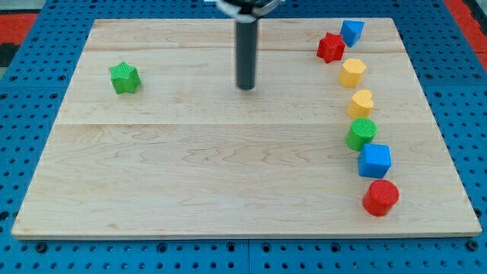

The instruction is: Push the green star towards top left

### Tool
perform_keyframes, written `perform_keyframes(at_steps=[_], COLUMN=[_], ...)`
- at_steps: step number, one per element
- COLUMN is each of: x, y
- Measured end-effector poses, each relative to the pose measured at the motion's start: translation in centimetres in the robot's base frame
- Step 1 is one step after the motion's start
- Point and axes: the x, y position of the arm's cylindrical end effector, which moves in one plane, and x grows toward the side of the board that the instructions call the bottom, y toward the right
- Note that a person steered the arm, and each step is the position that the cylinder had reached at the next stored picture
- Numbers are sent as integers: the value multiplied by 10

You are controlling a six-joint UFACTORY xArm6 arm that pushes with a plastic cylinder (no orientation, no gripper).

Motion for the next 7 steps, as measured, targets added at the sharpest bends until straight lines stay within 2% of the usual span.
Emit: perform_keyframes(at_steps=[1, 2, 3, 4, 5, 6, 7], x=[39, 30, -10, -49, -55, -49, -72], y=[-62, -148, -172, -172, -175, -207, -186])
